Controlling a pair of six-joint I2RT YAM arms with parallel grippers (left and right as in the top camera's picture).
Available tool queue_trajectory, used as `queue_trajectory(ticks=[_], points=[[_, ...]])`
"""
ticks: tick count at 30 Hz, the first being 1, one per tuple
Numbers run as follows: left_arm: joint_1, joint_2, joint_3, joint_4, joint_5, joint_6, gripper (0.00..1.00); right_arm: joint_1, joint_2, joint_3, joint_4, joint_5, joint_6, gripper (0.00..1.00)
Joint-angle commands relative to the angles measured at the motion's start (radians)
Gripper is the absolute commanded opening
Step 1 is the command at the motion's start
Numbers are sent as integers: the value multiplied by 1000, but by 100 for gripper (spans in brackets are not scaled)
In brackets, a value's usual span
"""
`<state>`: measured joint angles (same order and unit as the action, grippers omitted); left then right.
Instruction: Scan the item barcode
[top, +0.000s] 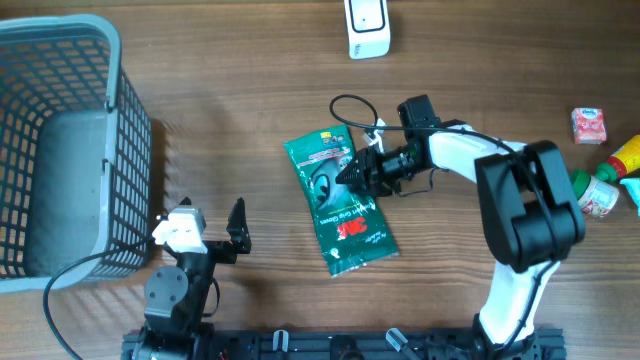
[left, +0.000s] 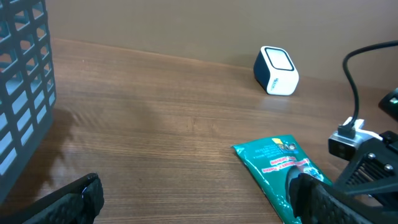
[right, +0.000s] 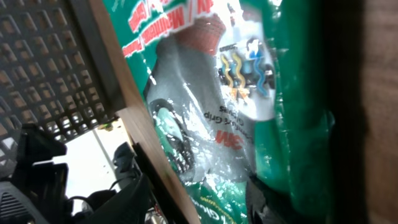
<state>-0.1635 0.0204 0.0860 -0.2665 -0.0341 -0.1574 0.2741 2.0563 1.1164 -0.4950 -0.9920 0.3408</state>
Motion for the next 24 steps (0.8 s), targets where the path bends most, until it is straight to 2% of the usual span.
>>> queue_trajectory(ticks=[1, 6, 13, 16, 21, 23, 24], points=[[4, -4, -4, 2, 8, 19, 100, 21, -158, 31, -101, 281, -50, 88], [4, -4, -4, 2, 8, 19, 100, 180, -204, 31, -150, 540, -23, 90], [4, -4, -4, 2, 8, 19, 100, 477, -199, 31, -191, 1081, 171, 98], [4, -4, -4, 2, 8, 19, 100, 558, -192, 30, -179, 1221, 158, 99], [4, -4, -4, 2, 8, 19, 100, 576, -114, 30, -198, 1255, 183, 99], [4, -4, -4, 2, 8, 19, 100, 576, -87, 30, -220, 1202, 146, 99], [4, -4, -4, 2, 8, 19, 100, 576, -68, 30, -233, 1135, 114, 92]])
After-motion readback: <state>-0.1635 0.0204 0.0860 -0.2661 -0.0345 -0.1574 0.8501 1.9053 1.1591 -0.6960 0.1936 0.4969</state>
